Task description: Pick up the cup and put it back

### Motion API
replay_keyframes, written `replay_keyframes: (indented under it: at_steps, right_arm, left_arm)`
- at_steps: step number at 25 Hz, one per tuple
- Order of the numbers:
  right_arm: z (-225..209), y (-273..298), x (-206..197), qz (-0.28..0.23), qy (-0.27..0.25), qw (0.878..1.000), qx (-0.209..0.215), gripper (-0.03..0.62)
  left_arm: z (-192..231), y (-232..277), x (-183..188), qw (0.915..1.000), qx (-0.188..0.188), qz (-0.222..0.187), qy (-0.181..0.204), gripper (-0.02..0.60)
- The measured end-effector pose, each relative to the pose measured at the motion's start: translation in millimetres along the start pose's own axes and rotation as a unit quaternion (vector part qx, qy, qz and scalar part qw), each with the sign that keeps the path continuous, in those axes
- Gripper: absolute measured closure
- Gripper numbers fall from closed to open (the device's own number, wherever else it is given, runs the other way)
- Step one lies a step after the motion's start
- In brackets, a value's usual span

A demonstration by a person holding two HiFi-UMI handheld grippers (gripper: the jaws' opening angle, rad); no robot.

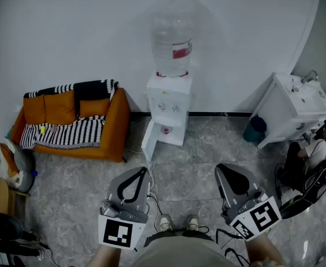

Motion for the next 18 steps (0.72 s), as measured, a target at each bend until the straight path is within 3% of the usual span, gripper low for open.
replay_keyframes:
  at_steps: [12,18]
  right_arm:
    - [-32.1,-7.9,-0.6,-0.016,0.017,1.0,0.015,0.591]
    - [-49.2,-13.4,-5.7,-0.016,0.021,0.999,0.025,0.591]
  left_arm:
    - [-25.6,21.5,10.2,1.0,0.008,0.004,-0.002,0.58]
    - [-35.7,28.0,15.8,0.9989,0.026,-0.009,-0.037,0.58]
Point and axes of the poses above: the fingertips, and each gripper's own axes: y forward along the fingers, z to its left, x out of its top, the point moved 3 cm from there along -y, backward along the fingers, and after that the axes turned 7 degrees about -y, right-handed, at the moved point
